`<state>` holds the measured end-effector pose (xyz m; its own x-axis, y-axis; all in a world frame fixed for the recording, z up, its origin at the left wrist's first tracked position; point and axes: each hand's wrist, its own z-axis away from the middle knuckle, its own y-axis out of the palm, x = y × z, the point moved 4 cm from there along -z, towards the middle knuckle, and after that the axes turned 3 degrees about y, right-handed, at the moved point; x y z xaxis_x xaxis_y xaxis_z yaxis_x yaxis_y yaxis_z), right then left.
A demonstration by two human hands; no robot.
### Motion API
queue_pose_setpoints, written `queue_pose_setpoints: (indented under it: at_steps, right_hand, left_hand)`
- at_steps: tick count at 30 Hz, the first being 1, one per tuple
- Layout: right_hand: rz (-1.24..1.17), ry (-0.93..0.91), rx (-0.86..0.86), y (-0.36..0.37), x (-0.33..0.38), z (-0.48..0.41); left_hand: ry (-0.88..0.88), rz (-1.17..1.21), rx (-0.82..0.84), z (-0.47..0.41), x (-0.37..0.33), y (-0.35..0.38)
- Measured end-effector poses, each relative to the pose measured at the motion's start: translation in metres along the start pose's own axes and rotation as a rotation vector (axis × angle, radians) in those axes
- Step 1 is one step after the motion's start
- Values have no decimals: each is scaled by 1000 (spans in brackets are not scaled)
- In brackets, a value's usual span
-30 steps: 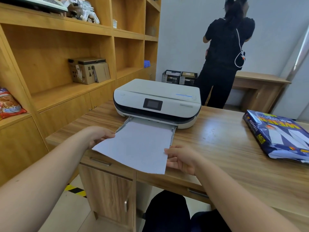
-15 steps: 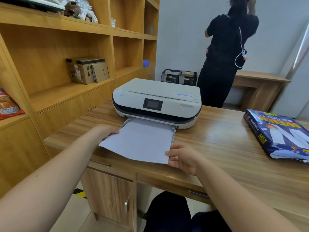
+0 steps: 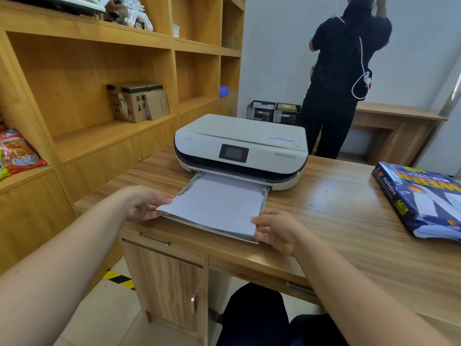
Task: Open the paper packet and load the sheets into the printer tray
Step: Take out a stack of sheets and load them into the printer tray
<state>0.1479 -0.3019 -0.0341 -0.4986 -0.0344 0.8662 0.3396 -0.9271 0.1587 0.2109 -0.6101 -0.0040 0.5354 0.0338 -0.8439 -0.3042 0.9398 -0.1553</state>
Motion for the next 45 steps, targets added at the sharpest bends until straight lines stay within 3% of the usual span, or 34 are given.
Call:
queue_pose_setpoints:
  at_steps: [9, 25, 36, 45]
  right_hand:
    - [-9, 131, 187, 6, -3, 15]
    - [48, 4, 12, 5, 6, 6]
    - [164, 58, 45, 6, 5, 6]
    - [200, 45, 0, 5, 7, 8]
  left_hand:
    - [35, -22, -40, -11, -5, 14]
    - [58, 31, -54, -7, -2, 22]
    - [124, 48, -150, -8, -6, 26]
    - [51, -51, -178, -8, -3, 22]
